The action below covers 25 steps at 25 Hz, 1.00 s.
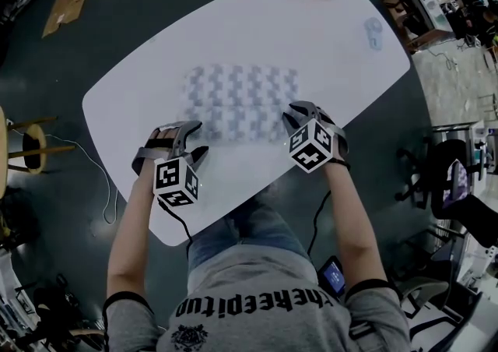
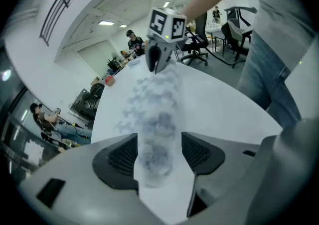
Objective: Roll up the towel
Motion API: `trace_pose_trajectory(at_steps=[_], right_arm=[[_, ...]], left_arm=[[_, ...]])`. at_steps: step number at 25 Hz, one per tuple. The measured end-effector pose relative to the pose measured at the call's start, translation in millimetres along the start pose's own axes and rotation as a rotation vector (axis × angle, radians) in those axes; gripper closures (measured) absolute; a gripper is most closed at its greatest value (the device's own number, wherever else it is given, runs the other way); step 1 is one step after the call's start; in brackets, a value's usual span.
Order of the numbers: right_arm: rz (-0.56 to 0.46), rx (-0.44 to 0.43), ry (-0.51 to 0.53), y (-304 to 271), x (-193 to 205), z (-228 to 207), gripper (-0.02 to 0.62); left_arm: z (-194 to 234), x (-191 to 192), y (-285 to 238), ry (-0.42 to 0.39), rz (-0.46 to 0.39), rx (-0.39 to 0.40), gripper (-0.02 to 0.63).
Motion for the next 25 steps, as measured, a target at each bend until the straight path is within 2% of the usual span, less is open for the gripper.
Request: trace_pose_trajectory(at_steps=[2, 7, 10, 12, 15, 18, 20, 21, 23, 25], right_arm=[[0.000, 0.002, 0.005, 1, -1, 0, 0.499], [-0.057, 0.020, -0.008, 21, -16, -3, 0.499], [-0.109, 0.006, -0.016, 42, -22, 3, 0.497], [-0.123, -0.045, 0.032, 48, -23, 22, 0.464], [-0.065, -0.110, 0.188, 40, -12, 56, 0.378], [0.021, -0.070, 0.267, 20, 3, 68, 0.365], [0.055, -0.016, 0.270, 12, 6, 64, 0.379], [0.061, 0.000, 0.266, 11, 5, 61, 0.447], [0.056, 0.001, 0.259, 15, 3, 61, 0.507], [0.047, -0.024, 0.263, 22, 4, 66, 0.522]], left_arm=[[-9, -1, -12, -0.029, 0.033, -0.010, 0.336], [4, 8, -32, 0.025, 0.080, -0.082, 0.337], [11, 12, -37, 0.034, 0.089, -0.071, 0.344], [13, 14, -40, 0.049, 0.090, -0.056, 0.354], [13, 13, -43, 0.054, 0.095, -0.041, 0.365], [12, 8, -44, 0.052, 0.106, -0.034, 0.382], [13, 6, -43, 0.048, 0.115, -0.032, 0.409], [12, 6, -42, 0.043, 0.117, -0.030, 0.429], [10, 5, -39, 0.032, 0.119, -0.023, 0.459], [3, 4, -34, 0.028, 0.118, -0.002, 0.474]])
Point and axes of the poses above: the fingertips, and each gripper's own axes: y backward along the fingers, z to its left, x out of its underside, the point moved 4 cm from there along y, backward along the fingers, and after that the axes turned 1 degree about -x, right-handed, at the moved point
